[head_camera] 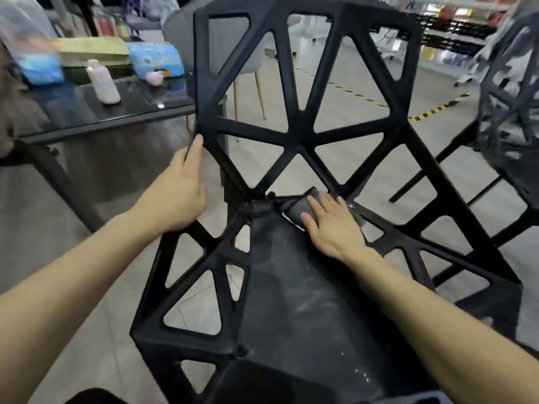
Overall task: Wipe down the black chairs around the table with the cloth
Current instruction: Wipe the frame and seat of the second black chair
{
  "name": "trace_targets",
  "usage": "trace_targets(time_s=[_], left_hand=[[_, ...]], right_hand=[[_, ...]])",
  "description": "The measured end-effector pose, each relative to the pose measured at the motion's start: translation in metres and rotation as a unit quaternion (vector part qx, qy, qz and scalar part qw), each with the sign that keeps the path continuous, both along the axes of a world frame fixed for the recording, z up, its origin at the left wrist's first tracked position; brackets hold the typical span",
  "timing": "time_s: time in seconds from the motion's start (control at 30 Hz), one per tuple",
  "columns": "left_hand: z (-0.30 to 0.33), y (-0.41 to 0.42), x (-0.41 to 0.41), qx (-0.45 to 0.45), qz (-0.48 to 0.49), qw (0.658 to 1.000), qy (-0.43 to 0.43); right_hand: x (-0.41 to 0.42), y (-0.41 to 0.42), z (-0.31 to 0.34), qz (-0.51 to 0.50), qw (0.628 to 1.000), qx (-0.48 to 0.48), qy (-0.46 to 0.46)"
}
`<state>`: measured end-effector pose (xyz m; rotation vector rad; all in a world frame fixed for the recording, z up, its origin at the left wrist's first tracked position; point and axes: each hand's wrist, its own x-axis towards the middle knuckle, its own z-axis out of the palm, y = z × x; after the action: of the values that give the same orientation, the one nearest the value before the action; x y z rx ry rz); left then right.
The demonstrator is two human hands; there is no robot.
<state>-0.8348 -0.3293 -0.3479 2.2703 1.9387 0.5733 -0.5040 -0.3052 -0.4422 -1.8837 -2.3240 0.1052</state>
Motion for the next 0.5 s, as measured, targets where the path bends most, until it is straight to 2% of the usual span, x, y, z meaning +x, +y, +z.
trace_targets(time_s=[0.1,0.2,0.27,0.37,0.43,0.5], left_hand=[[-0.002,0.0,0.001,-0.004,0.021,0.998,-0.065],[0.001,-0.005,0.008,-0.012,0.086,0.996,-0.024],[0.002,-0.012,0.02,-0.013,0.133,0.991,0.0],[-0.004,-0.016,0.028,0.029,0.147,0.988,-0.019],[-0.007,-0.016,0.029,0.041,0.142,0.989,-0.024],[-0.006,-0.017,0.03,0.042,0.149,0.988,-0.018]], right_hand=[[-0.063,-0.003,0.004,0.101,0.993,-0.02,0.051],[-0.046,0.005,0.001,0.167,0.986,0.001,0.014],[0.006,0.016,-0.004,0.147,0.988,0.045,-0.035],[0.077,0.022,0.004,0.054,0.994,0.07,-0.066],[0.07,0.025,0.007,0.057,0.994,0.07,-0.056],[0.02,0.028,0.003,0.121,0.991,0.059,-0.011]])
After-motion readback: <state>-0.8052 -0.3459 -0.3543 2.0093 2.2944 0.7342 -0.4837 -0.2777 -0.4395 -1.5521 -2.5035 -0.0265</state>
